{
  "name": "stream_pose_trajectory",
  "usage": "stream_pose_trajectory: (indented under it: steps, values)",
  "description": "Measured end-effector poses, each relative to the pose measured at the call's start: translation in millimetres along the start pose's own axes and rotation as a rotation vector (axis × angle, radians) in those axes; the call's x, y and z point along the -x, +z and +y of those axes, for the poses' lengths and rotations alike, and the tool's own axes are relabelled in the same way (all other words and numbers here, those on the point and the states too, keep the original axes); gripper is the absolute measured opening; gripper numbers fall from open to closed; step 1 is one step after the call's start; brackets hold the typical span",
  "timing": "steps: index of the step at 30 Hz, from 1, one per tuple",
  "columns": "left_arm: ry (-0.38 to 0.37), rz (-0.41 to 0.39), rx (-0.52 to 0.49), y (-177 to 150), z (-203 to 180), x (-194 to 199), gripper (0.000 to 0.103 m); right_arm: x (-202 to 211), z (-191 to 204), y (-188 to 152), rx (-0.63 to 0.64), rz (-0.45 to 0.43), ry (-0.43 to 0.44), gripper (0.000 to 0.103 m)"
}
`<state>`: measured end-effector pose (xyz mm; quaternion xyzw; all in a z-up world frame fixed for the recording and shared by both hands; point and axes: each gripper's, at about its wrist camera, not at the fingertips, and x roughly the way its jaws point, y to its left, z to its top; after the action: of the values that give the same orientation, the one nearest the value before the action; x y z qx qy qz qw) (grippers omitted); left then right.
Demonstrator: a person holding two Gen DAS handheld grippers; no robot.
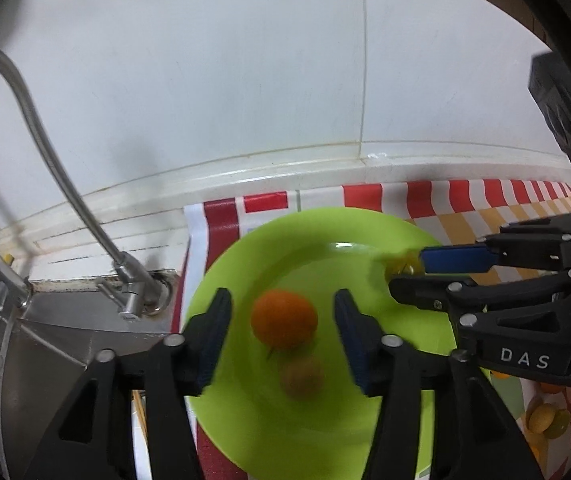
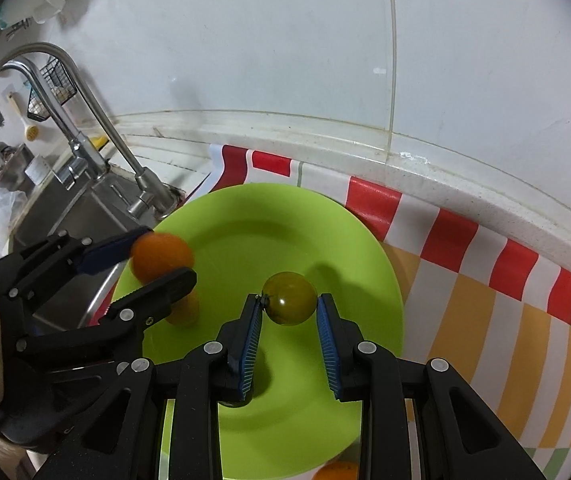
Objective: Organize fruits
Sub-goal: 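Carry both fruits over the green plate and open both tools to release, then withdraw both tools from the plate toward the remaining fruits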
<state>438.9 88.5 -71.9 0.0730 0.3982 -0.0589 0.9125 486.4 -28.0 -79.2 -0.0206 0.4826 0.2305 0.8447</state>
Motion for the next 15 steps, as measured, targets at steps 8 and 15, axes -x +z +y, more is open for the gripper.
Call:
stream_pose_trajectory:
  steps: [8, 15]
  values:
    - [0.04, -0.011, 0.018, -3, -6, 38, 0.062, 37, -1, -13, -0.015, -0.077, -0.015, 0.034]
    - [0.032, -0.083, 0.009, -11, -25, 90, 0.068, 94, 6, -36, 0.013, -0.189, -0.053, 0.041]
